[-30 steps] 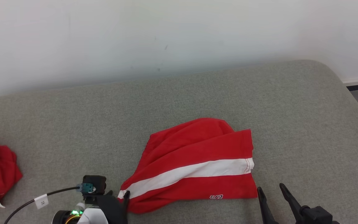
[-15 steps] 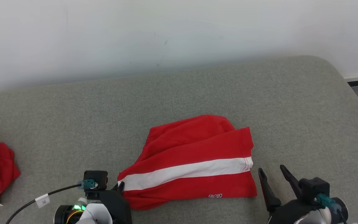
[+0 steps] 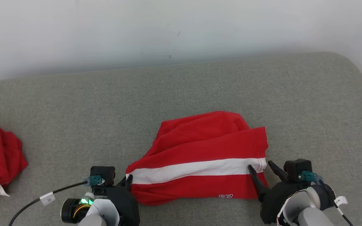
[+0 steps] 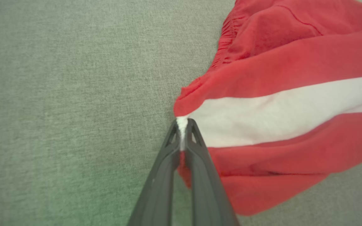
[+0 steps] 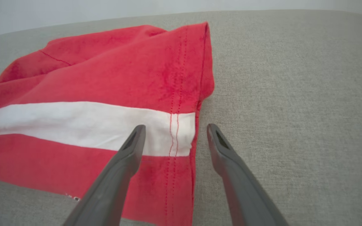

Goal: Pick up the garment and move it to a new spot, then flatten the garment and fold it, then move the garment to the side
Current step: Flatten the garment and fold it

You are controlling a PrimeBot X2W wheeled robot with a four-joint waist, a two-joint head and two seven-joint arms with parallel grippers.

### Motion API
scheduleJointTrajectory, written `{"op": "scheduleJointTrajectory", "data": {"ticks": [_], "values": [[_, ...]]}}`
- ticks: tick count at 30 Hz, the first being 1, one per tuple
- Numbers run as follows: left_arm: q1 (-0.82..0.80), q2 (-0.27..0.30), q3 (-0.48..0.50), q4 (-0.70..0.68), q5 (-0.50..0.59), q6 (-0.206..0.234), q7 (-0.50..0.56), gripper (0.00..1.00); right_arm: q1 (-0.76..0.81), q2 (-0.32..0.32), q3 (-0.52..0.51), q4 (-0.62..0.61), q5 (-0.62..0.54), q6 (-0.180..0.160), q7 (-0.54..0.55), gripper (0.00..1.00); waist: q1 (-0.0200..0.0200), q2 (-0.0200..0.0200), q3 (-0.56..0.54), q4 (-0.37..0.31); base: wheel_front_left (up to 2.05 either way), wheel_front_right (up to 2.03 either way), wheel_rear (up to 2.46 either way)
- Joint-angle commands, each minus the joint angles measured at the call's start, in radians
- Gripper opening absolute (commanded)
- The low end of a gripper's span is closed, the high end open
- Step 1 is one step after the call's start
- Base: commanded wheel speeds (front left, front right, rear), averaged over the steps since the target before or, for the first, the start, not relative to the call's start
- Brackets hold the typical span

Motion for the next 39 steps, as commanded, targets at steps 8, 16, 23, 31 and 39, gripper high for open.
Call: {"op": "scheduleJointTrajectory", "data": {"ticks": [8, 16, 23, 31, 39], "values": [[-0.021, -0.002, -0.006, 0.011, 0.002, -0.004, -0.017, 0.0, -0.041, -0.008, 0.052, 0.075, 0.037, 0.001, -0.043, 1.0, 0.0, -0.0001, 0.01, 0.005, 0.0, 0.0, 0.0], [-0.028, 0.003, -0.01, 0.015, -0.005, -0.002, -0.026, 0.0, -0.071, -0.023, 0.102, 0.119, 0.064, 0.001, -0.069, 0.62, 0.0, -0.0001, 0.017, 0.001, 0.0, 0.0, 0.0], [-0.029, 0.001, -0.007, 0.015, -0.019, -0.007, -0.046, 0.0, -0.085, -0.019, 0.134, 0.133, 0.108, 0.001, -0.091, 0.0, 0.0, -0.0001, 0.014, -0.004, 0.0, 0.0, 0.0], [-0.033, -0.015, 0.046, -0.039, -0.105, -0.031, -0.08, 0.0, -0.064, -0.045, 0.134, 0.024, 0.208, 0.001, -0.176, 0.0, 0.0, -0.0001, -0.024, -0.011, 0.0, 0.0, 0.0], [-0.105, 0.009, 0.099, -0.129, -0.21, -0.066, -0.027, 0.0, -0.133, -0.126, 0.132, -0.159, 0.214, 0.001, -0.181, 0.0, 0.0, -0.0001, -0.041, -0.034, 0.0, 0.0, 0.0]]}}
